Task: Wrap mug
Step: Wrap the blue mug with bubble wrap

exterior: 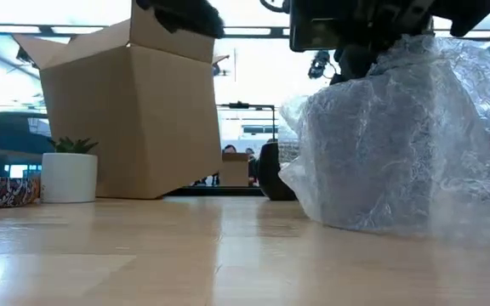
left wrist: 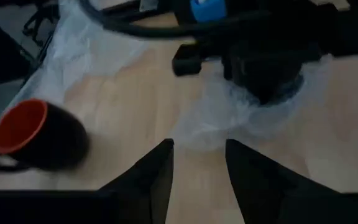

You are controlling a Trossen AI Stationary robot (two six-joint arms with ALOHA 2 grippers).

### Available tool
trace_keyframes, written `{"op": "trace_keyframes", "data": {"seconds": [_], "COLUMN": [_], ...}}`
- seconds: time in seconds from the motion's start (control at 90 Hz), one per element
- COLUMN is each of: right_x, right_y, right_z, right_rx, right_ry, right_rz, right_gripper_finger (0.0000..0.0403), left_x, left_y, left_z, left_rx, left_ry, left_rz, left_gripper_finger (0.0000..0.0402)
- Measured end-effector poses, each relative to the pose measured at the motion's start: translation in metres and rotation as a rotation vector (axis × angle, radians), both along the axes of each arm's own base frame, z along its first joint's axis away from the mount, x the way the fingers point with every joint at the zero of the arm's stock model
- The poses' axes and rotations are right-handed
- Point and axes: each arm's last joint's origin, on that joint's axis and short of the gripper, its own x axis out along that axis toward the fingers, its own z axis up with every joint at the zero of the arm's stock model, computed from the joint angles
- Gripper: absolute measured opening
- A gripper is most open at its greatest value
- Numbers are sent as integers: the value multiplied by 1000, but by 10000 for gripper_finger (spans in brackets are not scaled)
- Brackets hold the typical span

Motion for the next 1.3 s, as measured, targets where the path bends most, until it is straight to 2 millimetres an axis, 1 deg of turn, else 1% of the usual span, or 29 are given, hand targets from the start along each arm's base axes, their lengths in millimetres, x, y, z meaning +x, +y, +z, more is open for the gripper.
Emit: {"op": "trace_keyframes", "data": {"seconds": [0.067,0.211,0.267,0.344,0.411,0.467,0.544,0.722,0.889,0.989,1.067,1.156,1.222,1.3], "right_x": [-3,-13,-17,-18,-18,-18,-16,-9,0,4,4,3,1,-2], "right_y": [-1,4,5,8,9,9,9,6,7,6,6,6,7,11], "right_z": [12,48,56,67,73,72,64,33,4,-6,-6,2,14,34], "right_rx": [7,40,36,3,-39,-58,-67,-96,-83,-60,-47,-42,-34,-15], "right_ry": [0,-36,-31,-89,-131,-136,-114,-26,64,106,113,104,89,57], "right_rz": [2,19,18,6,-10,-14,-25,-39,-32,-9,-3,-3,3,19], "right_gripper_finger": [0,0,0,0,0,0,0,0,0,0,0,0,0,0], "left_x": [-7,-18,-19,-20,-19,-19,-19,-19,-19,-19,-19,-19,-19,-19], "left_y": [1,0,0,-2,-2,-2,-2,-2,-2,-2,-2,-2,-2,-2], "left_z": [1,1,1,1,2,2,2,1,2,2,2,2,2,2], "left_rx": [-13,-38,-41,-44,-51,-49,-48,-48,-47,-48,-48,-48,-48,-48], "left_ry": [32,85,93,90,78,82,81,82,78,77,76,76,75,75], "left_rz": [13,38,38,36,37,37,36,37,34,34,34,34,34,34], "left_gripper_finger": [129,129,129,129,129,129,129,129,129,129,129,129,129,129]}}
